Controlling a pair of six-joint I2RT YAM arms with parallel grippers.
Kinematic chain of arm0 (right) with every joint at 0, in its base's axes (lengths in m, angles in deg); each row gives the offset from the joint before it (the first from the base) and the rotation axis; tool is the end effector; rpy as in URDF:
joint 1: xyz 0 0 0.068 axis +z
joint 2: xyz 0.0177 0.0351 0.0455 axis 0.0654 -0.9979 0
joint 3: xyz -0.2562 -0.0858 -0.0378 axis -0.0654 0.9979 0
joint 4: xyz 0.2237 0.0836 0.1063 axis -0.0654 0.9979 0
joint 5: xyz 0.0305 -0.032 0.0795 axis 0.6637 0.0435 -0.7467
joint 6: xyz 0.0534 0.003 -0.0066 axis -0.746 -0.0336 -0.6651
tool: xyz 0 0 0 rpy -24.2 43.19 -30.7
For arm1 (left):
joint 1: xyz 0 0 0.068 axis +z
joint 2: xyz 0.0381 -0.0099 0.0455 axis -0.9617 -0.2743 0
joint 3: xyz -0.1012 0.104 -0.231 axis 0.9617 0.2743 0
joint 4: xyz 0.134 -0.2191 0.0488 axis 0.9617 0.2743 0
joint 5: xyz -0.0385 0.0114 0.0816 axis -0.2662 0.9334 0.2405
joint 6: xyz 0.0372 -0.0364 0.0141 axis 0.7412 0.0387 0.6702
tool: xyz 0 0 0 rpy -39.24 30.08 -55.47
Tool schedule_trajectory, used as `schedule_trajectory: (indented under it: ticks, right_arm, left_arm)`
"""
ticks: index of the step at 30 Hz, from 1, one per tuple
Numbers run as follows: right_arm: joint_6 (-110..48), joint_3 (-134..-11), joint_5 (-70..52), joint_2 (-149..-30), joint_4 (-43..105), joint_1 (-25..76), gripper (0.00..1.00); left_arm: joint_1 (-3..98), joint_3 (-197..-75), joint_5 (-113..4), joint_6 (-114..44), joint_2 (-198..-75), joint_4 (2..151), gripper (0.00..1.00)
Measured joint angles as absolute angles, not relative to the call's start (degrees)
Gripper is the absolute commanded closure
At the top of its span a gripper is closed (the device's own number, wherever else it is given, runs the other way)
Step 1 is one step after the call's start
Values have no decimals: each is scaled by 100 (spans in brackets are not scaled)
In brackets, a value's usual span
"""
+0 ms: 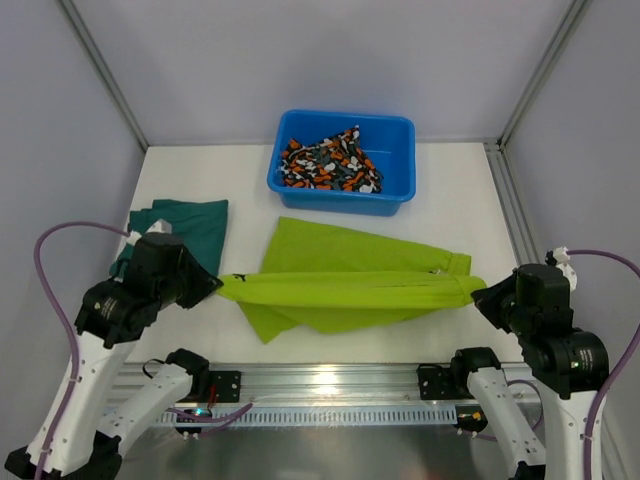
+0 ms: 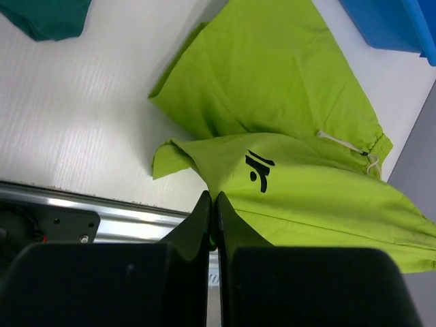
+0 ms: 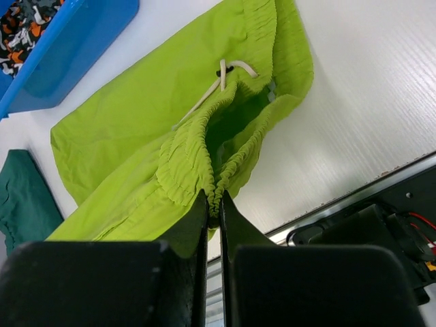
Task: Fold and stack the shorts
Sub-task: Fold the shorts at the center of the board.
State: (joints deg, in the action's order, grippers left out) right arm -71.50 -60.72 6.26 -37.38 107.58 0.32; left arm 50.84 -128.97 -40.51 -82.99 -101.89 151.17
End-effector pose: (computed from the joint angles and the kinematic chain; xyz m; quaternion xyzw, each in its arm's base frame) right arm 0.0380 -0.0018 0.3564 0.3586 0.8407 0.1223 0.3868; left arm 0.0856 -0.0328 0.3609 -0.3068 0.8807 -0.2007 0.3001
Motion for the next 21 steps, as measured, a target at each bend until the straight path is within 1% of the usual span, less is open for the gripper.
schedule_trajectory:
  ticks: [3, 4, 7, 9, 13, 17, 20, 21]
  right_arm:
    - [-7148, -6026, 819, -3803, 10756, 32, 96]
    - [-7148, -5969, 878, -3851, 10716, 32, 96]
    - [-7146, -5718, 1057, -4116, 10491, 32, 96]
    - [-7133, -5519, 1227, -4446, 10283, 30, 96]
    - [-7104, -5239, 1509, -5261, 9757, 30, 96]
    - [-7041, -5248, 1890, -6149, 9243, 30, 95]
    - [-6971, -5291, 2082, -6763, 8898, -33, 94]
    - [-6927, -5305, 2082, -7021, 8743, -112, 92]
  left_arm:
    - [5084, -13216, -4099, -7908, -10707, 14916, 99]
    - [5084, -13306, -4101, -7807, -10902, 14829, 94]
    - [5084, -13483, -4099, -7534, -11507, 14579, 91]
    - [5086, -13533, -4079, -7368, -11933, 14354, 90]
    - [5099, -13704, -4038, -7073, -13059, 13963, 95]
    - [5162, -14278, -4038, -6798, -14309, 13666, 95]
    - [5250, -14906, -4055, -6636, -15223, 13535, 90]
    - [5278, -15133, -4058, -6599, -15498, 13491, 86]
